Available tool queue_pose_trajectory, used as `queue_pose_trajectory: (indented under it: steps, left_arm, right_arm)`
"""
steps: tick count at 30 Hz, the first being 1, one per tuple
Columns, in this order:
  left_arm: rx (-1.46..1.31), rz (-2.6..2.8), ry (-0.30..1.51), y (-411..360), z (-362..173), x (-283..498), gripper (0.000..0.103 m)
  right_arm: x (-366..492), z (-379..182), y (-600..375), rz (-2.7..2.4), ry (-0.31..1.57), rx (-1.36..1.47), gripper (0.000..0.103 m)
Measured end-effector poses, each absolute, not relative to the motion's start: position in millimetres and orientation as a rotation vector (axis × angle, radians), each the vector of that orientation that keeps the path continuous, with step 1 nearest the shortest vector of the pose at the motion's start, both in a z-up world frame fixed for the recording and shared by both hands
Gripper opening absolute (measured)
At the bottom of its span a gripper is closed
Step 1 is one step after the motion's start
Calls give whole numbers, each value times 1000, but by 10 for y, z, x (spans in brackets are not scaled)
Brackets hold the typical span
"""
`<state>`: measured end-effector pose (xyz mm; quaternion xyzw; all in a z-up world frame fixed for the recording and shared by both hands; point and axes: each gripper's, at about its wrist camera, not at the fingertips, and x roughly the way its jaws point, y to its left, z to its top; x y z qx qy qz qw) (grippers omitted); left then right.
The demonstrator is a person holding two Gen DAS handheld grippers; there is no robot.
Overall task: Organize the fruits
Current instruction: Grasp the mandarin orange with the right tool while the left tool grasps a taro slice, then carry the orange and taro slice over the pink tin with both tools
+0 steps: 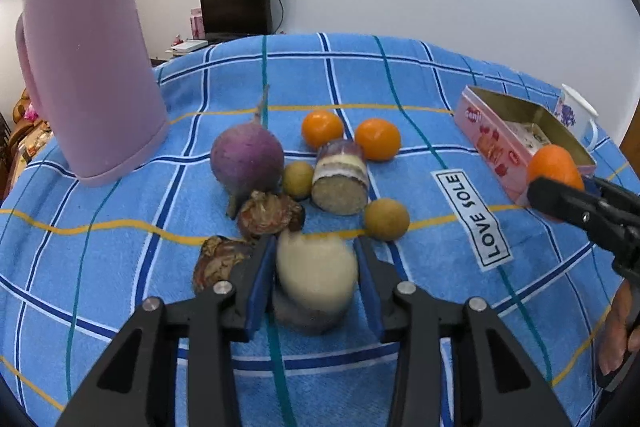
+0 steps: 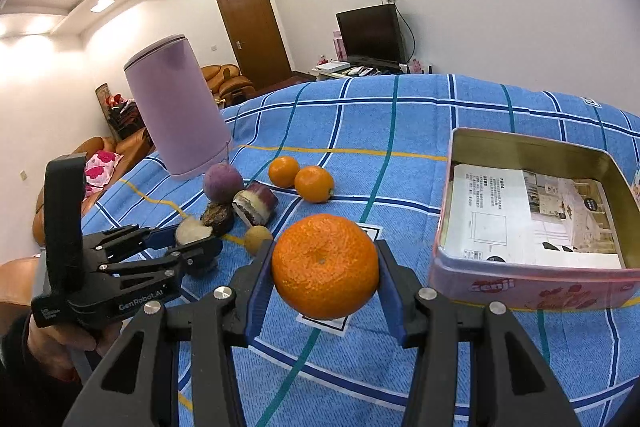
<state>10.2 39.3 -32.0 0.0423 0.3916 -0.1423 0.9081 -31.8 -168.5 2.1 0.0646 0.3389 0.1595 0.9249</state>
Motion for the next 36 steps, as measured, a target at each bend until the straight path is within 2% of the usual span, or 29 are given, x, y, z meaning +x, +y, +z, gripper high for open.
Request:
queue_pose_trajectory:
  steps: [9, 15, 21, 31, 36]
  left_arm:
    - [77, -282, 800, 421, -317, 51, 39]
    - [44, -342, 688, 319, -11, -89, 39]
    - [82, -424, 590, -113, 288, -158, 39]
    - [76, -527, 545, -907, 376, -34, 39]
    - [67, -569, 579, -1317, 269, 68, 39]
  right_arm:
    - [-331, 42, -1724, 313, 675, 140, 50]
    - [-399, 161, -1785, 280, 593, 116, 50]
    - [-431, 288, -2054, 175, 506, 115, 50]
    - [-337, 222, -2718, -59, 516, 48, 50]
    - [-231, 112, -3087, -142, 568, 43, 50]
